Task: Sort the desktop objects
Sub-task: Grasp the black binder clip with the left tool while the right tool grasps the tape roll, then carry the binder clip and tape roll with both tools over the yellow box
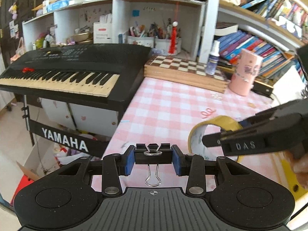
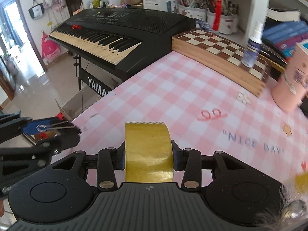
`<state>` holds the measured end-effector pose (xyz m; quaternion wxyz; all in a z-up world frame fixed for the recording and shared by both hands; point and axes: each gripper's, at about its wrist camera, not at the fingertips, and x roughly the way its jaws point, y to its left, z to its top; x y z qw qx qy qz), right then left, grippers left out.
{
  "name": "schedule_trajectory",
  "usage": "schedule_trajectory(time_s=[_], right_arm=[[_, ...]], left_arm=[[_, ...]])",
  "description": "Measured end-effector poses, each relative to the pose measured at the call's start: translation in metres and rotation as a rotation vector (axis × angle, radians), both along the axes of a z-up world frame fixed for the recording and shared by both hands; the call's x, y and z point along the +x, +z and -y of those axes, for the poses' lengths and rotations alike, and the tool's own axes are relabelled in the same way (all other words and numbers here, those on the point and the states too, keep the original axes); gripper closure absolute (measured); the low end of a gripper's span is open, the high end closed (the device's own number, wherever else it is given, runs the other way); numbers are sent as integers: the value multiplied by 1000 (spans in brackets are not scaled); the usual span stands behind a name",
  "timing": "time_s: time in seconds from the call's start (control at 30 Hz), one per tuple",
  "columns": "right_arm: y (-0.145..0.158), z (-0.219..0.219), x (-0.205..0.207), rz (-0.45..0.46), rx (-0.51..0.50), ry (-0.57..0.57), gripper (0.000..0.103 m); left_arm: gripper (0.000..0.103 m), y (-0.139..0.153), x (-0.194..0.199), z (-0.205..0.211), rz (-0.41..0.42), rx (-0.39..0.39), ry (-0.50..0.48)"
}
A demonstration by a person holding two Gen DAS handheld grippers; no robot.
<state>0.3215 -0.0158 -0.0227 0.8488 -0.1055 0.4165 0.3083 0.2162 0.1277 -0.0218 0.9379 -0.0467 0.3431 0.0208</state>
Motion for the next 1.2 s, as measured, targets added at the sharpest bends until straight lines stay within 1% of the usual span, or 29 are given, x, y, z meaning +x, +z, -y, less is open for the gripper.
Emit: schedule_trajectory(time_s=[0.27, 0.5, 0.6, 0.87, 1.2], right_arm=[[14, 29, -69, 2, 36, -149, 65], [15, 55, -130, -45, 84, -292, 65], [15, 60, -154, -55, 94, -334, 65], [15, 70, -216, -37, 96, -415, 65], [9, 98, -286, -38, 91, -552, 65]], left_arm=[[65, 11, -42, 6, 14, -37, -115], [65, 22, -86, 9, 25, -51, -198], [65, 24, -102, 10, 29, -49, -225], [65, 25, -144, 15, 27, -57, -302], [65, 20, -185, 39, 17, -75, -440]])
